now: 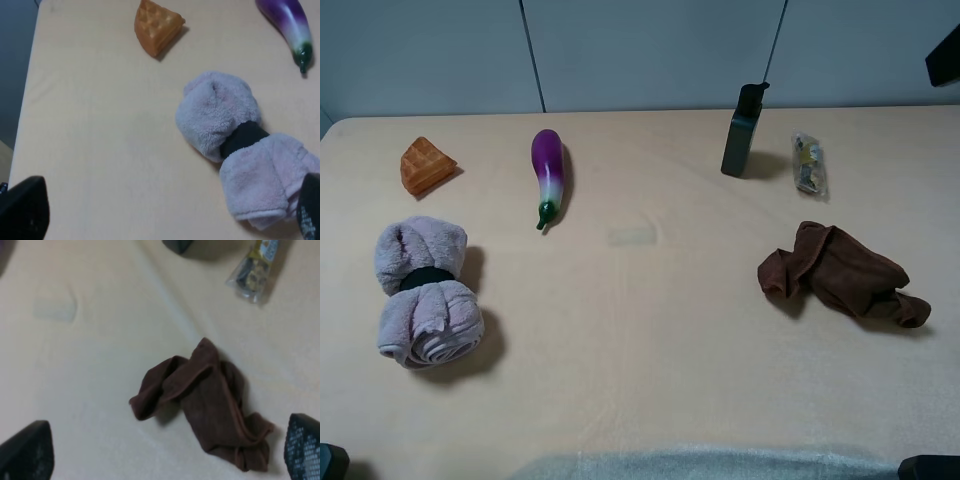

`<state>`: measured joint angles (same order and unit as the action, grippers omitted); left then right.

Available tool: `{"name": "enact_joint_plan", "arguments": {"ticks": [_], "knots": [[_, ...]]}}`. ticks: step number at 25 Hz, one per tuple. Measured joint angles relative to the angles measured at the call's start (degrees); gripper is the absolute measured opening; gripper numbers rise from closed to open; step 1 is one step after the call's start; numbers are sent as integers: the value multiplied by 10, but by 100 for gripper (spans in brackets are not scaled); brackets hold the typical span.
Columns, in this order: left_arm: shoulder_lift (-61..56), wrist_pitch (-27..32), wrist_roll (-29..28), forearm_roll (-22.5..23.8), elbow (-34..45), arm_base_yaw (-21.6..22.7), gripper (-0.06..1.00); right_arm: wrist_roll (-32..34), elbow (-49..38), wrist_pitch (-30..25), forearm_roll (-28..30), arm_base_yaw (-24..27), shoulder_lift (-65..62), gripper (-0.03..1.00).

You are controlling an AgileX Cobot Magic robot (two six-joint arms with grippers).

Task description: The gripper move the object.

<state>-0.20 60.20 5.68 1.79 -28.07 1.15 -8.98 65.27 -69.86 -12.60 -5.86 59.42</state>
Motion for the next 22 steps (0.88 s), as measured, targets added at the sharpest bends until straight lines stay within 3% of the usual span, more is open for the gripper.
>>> {"name": "enact_joint_plan", "arguments": {"ticks": [9, 22], "knots": [[0, 0, 0, 0, 0, 0, 99, 8, -96, -1, -2, 0, -187, 69], [0, 0, 0, 0, 0, 0, 99, 55, -156, -1, -2, 0, -385, 69]]}}
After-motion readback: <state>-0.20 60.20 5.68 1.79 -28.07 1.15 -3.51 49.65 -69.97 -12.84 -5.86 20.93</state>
